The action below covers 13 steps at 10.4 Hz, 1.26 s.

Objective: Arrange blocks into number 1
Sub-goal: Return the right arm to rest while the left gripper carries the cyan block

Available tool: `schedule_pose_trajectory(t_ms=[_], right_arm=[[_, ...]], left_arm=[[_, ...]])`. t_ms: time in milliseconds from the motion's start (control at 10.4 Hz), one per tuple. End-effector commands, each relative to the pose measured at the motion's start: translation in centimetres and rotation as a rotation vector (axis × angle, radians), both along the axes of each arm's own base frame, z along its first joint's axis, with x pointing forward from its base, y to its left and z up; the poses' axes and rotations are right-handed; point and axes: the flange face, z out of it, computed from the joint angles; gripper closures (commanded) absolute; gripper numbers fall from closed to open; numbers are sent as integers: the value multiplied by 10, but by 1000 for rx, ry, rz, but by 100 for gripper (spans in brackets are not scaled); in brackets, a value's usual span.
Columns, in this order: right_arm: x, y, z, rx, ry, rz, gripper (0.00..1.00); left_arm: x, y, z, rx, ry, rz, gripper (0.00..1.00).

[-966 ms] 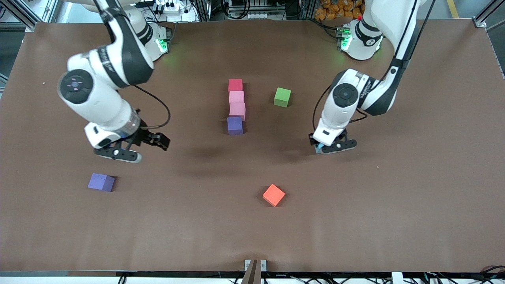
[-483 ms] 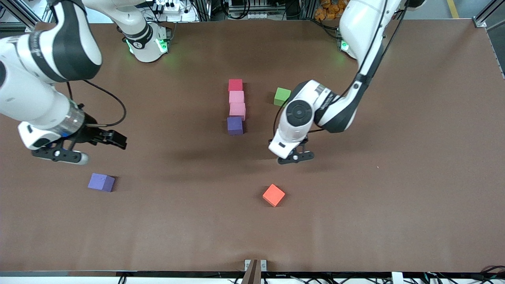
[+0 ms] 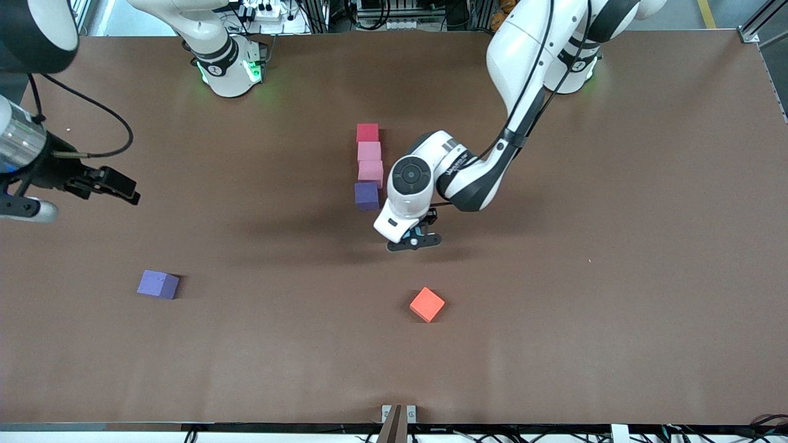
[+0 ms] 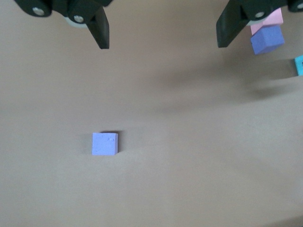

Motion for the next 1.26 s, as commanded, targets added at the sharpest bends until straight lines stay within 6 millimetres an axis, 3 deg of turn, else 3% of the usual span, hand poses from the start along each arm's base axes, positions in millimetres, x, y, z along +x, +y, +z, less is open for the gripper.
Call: schedule_pose_trajectory(t_ms=[0, 772, 1159], right_arm=[[1, -4, 1, -11, 12, 17, 0], [0, -31, 6, -8, 2, 51, 0], [2, -31, 2, -7, 9, 49, 0]], left_arm=[[-4, -22, -15, -23, -15, 11, 100], [-29, -58, -31, -45, -104, 63, 100], [-37, -67, -28, -49, -107, 73, 100]])
